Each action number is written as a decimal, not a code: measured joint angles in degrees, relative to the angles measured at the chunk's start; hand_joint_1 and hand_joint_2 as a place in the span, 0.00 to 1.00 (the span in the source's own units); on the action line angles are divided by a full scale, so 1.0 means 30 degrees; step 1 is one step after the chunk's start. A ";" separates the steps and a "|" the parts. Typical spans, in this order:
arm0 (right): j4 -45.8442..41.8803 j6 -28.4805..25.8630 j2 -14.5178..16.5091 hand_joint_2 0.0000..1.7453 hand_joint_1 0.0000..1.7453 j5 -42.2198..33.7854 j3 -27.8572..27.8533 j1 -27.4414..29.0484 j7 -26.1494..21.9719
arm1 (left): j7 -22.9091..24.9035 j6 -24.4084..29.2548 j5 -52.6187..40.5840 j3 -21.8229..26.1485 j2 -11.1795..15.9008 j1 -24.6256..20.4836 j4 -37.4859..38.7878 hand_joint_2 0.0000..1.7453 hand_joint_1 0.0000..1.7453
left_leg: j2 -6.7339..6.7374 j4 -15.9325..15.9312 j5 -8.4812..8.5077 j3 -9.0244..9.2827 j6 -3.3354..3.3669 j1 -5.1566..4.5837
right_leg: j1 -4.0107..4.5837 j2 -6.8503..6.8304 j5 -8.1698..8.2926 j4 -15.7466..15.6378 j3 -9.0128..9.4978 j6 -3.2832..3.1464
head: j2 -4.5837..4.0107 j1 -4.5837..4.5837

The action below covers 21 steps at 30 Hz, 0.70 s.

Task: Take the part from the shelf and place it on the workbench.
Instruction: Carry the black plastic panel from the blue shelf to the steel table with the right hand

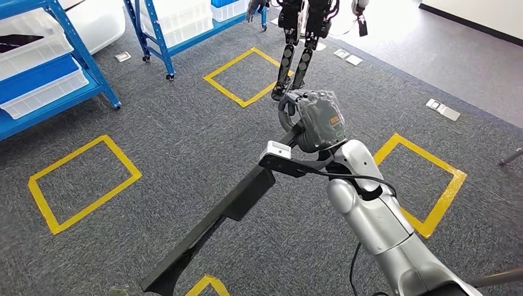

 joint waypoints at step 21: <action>0.0056 -0.0095 -0.0151 1.00 0.87 -0.0027 -0.0049 0.0025 0.0066 | -0.1056 0.0940 -0.0242 -0.0005 -0.0062 0.0048 -0.0018 1.00 0.00 | 0.0831 0.5219 -0.2790 -0.2202 -0.0506 -0.0172 | 0.0016 -0.1573 -0.0050 -0.0574 0.0797 -0.0808 | 0.0000 -0.0005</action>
